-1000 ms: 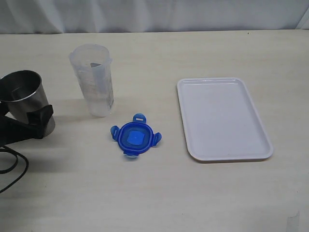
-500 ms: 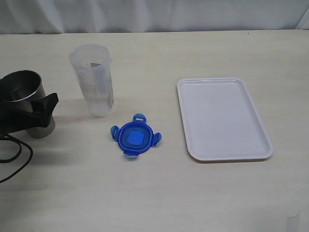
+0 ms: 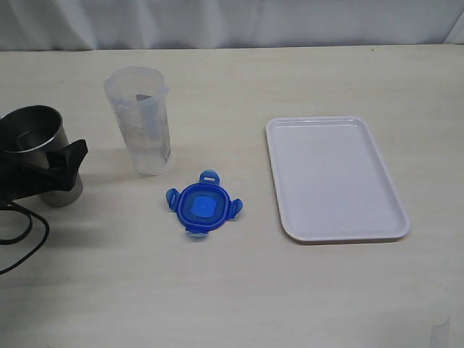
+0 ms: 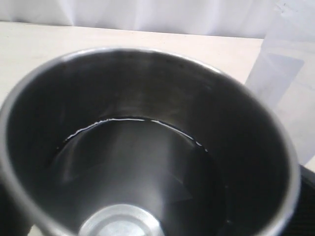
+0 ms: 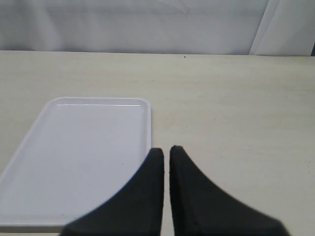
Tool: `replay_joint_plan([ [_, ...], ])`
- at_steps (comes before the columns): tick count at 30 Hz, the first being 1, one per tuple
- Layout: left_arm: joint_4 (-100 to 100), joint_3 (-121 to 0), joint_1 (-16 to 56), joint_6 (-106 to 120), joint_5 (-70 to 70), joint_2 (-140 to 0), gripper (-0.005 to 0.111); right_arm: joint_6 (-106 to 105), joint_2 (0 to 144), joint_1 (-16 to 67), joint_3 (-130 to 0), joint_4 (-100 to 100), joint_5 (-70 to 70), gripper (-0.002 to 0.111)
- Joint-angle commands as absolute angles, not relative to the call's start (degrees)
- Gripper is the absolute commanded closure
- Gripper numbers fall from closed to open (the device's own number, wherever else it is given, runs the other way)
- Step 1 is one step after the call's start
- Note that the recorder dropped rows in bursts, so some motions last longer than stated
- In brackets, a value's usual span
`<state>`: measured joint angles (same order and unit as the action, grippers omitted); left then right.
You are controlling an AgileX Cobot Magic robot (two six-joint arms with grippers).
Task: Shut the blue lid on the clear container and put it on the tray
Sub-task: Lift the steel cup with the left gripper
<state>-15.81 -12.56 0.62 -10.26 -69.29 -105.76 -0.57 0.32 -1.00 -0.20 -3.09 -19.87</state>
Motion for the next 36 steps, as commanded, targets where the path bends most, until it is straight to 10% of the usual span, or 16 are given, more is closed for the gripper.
replay_joint_plan([
  [1, -15.85, -12.76, 0.73, -10.74, -69.96, -106.01, 0.002, -0.8, 0.0, -1.19, 0.0, -3.2, -19.8, 0.104],
  [18, -16.0, -12.76, 0.73, -10.74, -69.96, -106.01, 0.069, -0.8, 0.0, -1.19, 0.0, -3.2, -19.8, 0.104],
  [22, -15.81, -12.76, 0.73, -10.74, -69.96, -106.01, 0.107, -0.8, 0.0, -1.19, 0.0, -3.2, -19.8, 0.104],
  [36, -14.05, -13.94, 0.73, -10.54, -69.96, -104.97, 0.107, -0.8, 0.0, -1.19, 0.0, -3.2, -19.8, 0.104],
])
